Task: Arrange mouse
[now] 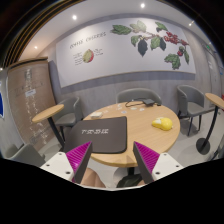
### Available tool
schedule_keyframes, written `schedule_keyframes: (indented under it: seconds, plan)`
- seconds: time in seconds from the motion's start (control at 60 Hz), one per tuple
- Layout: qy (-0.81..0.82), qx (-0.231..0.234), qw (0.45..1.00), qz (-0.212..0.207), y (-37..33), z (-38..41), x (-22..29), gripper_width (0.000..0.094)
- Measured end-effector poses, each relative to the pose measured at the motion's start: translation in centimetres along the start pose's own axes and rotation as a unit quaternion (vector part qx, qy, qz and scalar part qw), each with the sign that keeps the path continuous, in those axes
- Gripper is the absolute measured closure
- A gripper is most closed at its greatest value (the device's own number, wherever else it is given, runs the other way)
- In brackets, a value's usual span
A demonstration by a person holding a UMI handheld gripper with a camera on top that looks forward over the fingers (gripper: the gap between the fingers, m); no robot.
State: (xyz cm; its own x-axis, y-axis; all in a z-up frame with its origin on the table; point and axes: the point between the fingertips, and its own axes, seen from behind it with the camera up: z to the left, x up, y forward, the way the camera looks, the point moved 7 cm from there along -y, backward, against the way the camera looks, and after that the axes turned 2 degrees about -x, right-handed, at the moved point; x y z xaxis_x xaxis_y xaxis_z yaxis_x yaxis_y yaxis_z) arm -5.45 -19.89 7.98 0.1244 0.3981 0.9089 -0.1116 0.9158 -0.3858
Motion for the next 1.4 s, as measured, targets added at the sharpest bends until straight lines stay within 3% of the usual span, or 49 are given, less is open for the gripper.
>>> schedule_keyframes:
  seconds: [0.083, 0.3, 0.367, 0.467, 0.55, 0.833, 0.9, 0.95, 1.033, 1.15, 1.317, 1.4]
  plan:
    - [-0.007, -0.030, 0.999, -0.010, 0.9, -3.6, 0.9, 0.0089]
    - [-0.009, -0.132, 0.991, 0.013, 5.1, -17.8, 1.2, 0.0093]
    - [-0.012, -0.166, 0.986, 0.018, 6.4, -19.8, 0.4, 0.0093]
    - [-0.028, -0.178, 0.983, 0.020, 9.7, -20.4, 0.4, 0.0092]
    - [-0.039, -0.139, 0.989, 0.029, 9.6, -23.4, 1.7, 0.0091]
    - [-0.057, -0.100, 0.993, 0.033, 16.9, -24.4, 4.7, 0.0159]
    - [-0.060, -0.089, 0.994, 0.030, 18.1, -24.7, 5.3, 0.0235]
    - [-0.054, -0.091, 0.994, 0.018, 18.9, -25.1, 5.5, 0.0413]
    - [-0.037, -0.105, 0.994, -0.005, 19.4, -25.2, 5.2, 0.0510]
    - [-0.015, -0.115, 0.993, 0.017, 17.8, -24.7, 5.9, 0.0586]
    - [0.031, -0.090, 0.992, -0.077, 12.0, -14.7, 12.8, 0.0585]
    - [0.036, -0.055, 0.995, -0.072, 12.5, -6.5, 12.9, 0.0568]
